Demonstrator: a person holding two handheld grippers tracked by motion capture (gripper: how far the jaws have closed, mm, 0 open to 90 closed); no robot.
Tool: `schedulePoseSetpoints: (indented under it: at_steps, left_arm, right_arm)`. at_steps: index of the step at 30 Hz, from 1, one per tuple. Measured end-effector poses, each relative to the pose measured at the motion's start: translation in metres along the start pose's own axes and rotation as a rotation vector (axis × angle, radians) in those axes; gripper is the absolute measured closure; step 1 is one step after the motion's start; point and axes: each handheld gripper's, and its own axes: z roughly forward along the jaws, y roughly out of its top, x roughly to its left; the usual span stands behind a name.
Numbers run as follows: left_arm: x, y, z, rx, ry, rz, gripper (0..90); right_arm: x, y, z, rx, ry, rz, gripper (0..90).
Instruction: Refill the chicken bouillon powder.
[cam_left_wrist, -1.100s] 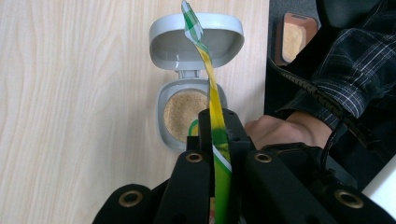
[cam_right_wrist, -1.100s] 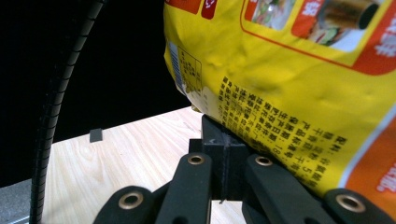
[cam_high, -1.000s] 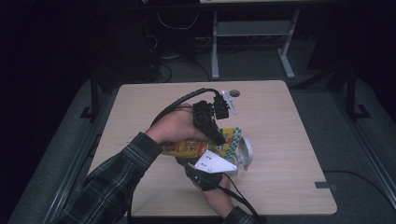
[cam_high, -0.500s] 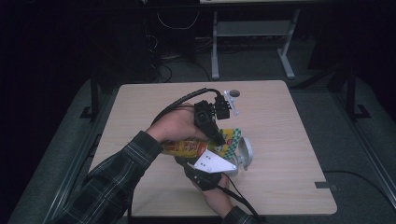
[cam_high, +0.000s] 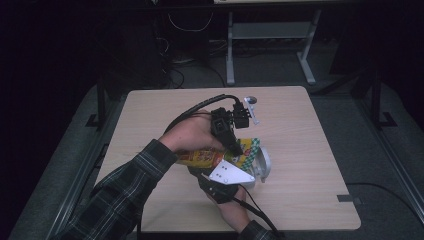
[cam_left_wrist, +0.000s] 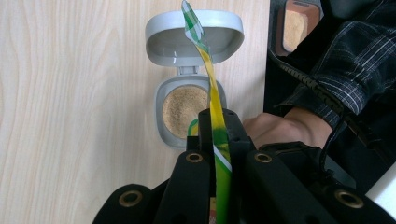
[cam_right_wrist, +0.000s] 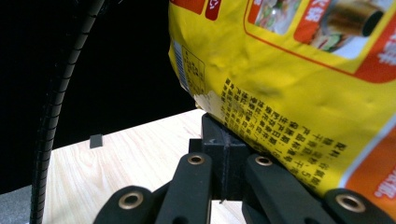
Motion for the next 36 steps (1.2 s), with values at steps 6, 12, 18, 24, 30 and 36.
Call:
schedulePoseSetpoints:
  at_steps: [6,12,18,24,30,36]
  left_arm:
    - [-0.0005,-0.0001,-0.0001,0.004,-0.002,-0.002,89.8]
    - [-0.0007,-0.0003,-0.0003,0.007,-0.003,-0.002,89.8]
    - [-0.0009,0.0005,-0.0004,0.008,-0.003,-0.003,89.8]
    - [-0.0006,0.001,-0.0006,0.01,-0.002,0.0,89.8]
    - [-0.0009,0.0025,-0.0011,0.011,0.001,0.0,89.8]
    - [-0.0012,0.0035,-0.0017,0.011,0.002,0.001,89.8]
  right_arm:
    - [0.0005,0.0001,0.0,-0.001,0.005,-0.002,90.0]
    - [0.0011,0.0005,0.0,-0.002,0.009,-0.006,90.0]
    - [0.0008,0.0008,-0.0003,-0.003,0.011,-0.005,90.0]
    - [0.0008,0.0011,-0.0007,-0.003,0.011,-0.004,90.0]
    - [0.0,0.0016,-0.0011,-0.008,0.006,-0.009,90.0]
    - [-0.0008,0.0023,-0.0015,-0.011,0.004,-0.01,90.0]
